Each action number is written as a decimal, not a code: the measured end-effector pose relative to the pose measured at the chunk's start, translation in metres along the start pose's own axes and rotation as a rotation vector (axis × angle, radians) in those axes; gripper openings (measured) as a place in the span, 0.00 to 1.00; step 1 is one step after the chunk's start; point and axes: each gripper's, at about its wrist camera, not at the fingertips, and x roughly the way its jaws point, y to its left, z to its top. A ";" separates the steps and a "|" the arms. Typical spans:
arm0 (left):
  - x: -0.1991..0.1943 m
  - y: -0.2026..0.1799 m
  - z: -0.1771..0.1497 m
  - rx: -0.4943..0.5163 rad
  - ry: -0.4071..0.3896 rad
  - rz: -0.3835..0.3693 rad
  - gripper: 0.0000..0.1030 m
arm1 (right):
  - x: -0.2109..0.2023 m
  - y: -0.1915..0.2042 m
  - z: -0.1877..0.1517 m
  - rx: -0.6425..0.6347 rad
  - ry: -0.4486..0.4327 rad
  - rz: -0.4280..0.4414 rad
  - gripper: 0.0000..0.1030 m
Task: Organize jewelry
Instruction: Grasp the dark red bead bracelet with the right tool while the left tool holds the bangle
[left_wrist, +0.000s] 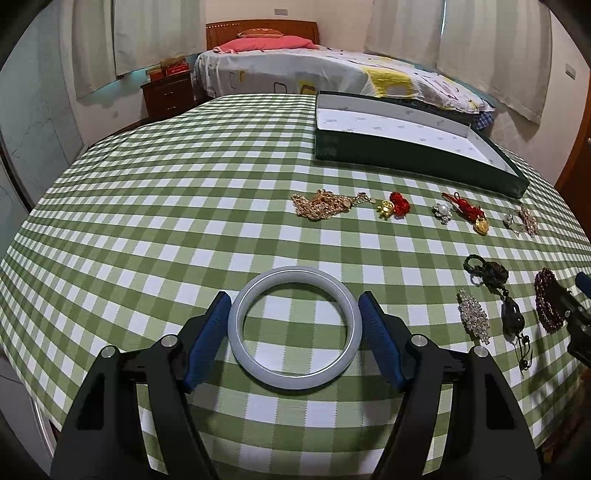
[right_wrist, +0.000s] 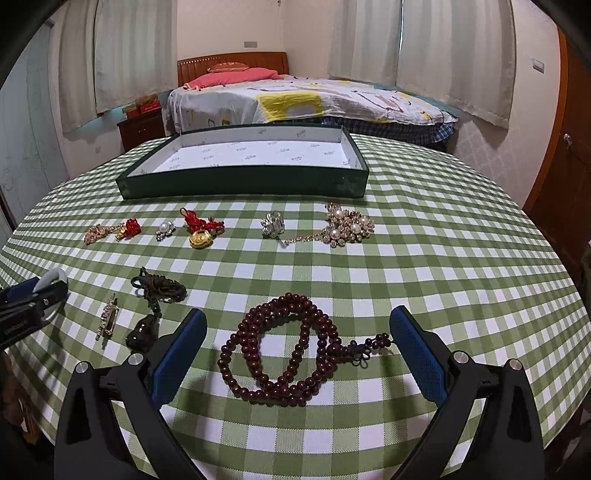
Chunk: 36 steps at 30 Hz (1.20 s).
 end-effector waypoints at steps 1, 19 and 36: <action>-0.001 0.001 0.000 -0.001 -0.001 0.001 0.67 | 0.001 0.000 0.000 0.001 0.005 -0.001 0.93; -0.006 0.003 0.003 -0.014 -0.007 0.000 0.67 | 0.005 -0.010 -0.011 0.031 0.065 0.022 0.58; -0.014 0.002 0.007 -0.020 -0.030 -0.005 0.67 | -0.010 -0.020 -0.014 0.077 -0.002 0.100 0.11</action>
